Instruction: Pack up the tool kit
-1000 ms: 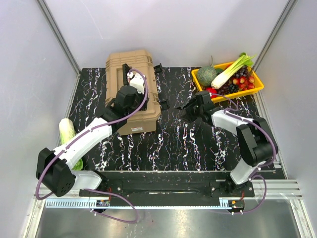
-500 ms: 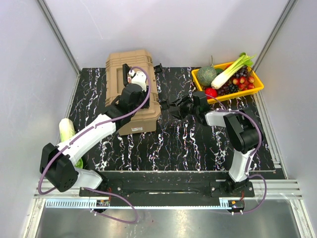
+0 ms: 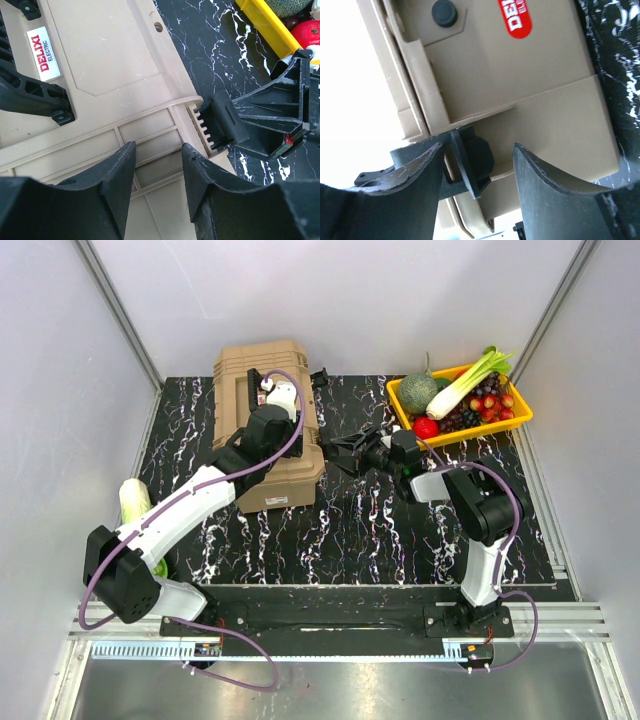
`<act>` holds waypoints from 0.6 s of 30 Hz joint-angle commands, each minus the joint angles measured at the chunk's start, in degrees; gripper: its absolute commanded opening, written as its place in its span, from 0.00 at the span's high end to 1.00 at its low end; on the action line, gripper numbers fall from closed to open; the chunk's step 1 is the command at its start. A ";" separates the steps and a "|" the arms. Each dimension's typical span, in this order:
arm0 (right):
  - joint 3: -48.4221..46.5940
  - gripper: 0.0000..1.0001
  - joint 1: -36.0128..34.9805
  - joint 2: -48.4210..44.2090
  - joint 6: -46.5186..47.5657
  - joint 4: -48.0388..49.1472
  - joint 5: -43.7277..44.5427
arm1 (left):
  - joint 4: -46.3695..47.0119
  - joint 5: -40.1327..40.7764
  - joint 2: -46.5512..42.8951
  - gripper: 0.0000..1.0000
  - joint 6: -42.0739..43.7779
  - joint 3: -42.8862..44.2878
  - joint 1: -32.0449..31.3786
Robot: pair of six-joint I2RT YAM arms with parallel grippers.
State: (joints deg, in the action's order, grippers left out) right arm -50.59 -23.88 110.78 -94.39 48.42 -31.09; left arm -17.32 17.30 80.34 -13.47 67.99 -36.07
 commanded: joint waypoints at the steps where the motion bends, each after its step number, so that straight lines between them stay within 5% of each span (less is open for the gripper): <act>1: 1.02 0.37 -1.52 -1.97 -1.50 8.35 -0.73 | -20.38 -3.41 6.59 0.52 -1.38 -5.06 0.74; 10: 0.32 0.38 -2.66 -4.34 2.53 5.55 -0.37 | -20.38 -3.24 5.89 0.51 -1.20 -4.88 0.83; 18: -3.99 0.34 -3.89 -8.39 14.05 -12.89 2.52 | -20.56 -4.29 5.18 0.40 -1.73 -4.01 0.83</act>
State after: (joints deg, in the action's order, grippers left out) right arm -50.61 -26.24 106.45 -87.57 43.92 -29.67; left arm -17.91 16.14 80.34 -13.96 68.53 -35.94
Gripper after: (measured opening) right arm 0.651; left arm 0.549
